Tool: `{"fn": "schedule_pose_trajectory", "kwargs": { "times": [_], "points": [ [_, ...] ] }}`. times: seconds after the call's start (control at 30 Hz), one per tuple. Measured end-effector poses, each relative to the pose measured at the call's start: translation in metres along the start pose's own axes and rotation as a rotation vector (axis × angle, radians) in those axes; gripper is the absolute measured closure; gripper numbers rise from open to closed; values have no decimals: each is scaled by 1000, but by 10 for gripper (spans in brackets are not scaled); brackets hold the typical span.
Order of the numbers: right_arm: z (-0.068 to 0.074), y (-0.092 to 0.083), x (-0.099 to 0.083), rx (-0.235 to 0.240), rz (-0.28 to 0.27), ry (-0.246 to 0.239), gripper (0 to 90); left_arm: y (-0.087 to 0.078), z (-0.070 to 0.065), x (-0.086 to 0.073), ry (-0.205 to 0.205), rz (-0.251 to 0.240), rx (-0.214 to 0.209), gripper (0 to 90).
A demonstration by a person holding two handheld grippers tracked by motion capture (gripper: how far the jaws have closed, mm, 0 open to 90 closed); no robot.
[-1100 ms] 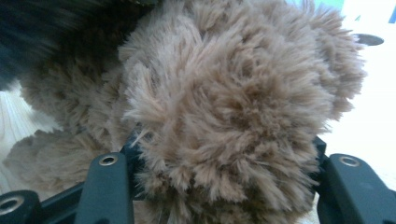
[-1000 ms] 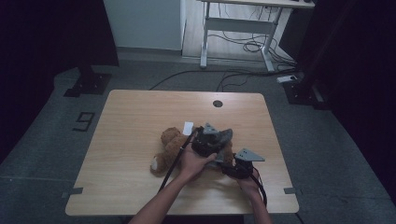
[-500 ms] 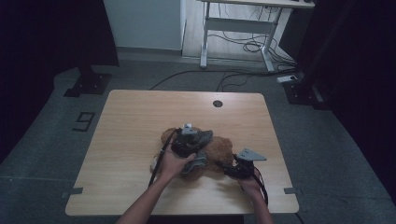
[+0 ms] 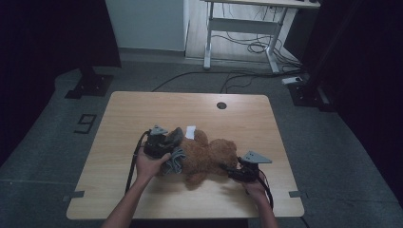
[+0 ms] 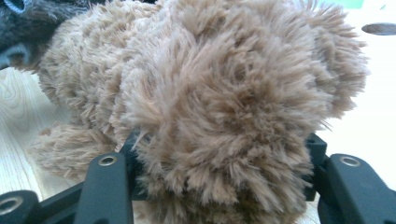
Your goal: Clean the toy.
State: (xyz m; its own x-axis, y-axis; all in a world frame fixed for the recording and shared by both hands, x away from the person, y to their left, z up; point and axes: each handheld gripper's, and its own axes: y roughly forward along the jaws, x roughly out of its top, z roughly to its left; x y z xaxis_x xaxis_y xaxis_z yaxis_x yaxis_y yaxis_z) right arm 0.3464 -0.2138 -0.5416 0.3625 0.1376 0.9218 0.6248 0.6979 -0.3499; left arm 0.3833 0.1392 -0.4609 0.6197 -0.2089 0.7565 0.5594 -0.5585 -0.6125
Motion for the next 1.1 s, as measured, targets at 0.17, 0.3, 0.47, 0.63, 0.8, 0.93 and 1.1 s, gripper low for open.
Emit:
{"fn": "schedule_pose_trajectory", "kwargs": {
  "times": [0.17, 0.3, 0.47, 0.63, 0.8, 0.93, 1.1],
  "points": [
    [1, 0, 2, -6, 10, -4, 413, -2, -12, 13, 27, -32, -30, 802],
    [1, 0, 2, -6, 10, -5, 413, 8, -42, 33, 91, -46, -80, 802],
    [2, 0, 2, -6, 9, -16, 413, 40, -83, 58, 138, -28, -162, 802],
    [2, 0, 3, -7, 13, -24, 413, 79, -119, 72, 180, 31, -218, 800],
    [3, 0, 3, -16, 21, -38, 413, 109, -127, 65, 192, 104, -206, 798],
    [4, 1, 2, -21, 24, -47, 413, 104, -115, 60, 161, 87, -203, 800],
    [4, 1, 2, -21, 23, -45, 412, 91, -94, 51, 189, 110, -69, 803]
  ]
}}
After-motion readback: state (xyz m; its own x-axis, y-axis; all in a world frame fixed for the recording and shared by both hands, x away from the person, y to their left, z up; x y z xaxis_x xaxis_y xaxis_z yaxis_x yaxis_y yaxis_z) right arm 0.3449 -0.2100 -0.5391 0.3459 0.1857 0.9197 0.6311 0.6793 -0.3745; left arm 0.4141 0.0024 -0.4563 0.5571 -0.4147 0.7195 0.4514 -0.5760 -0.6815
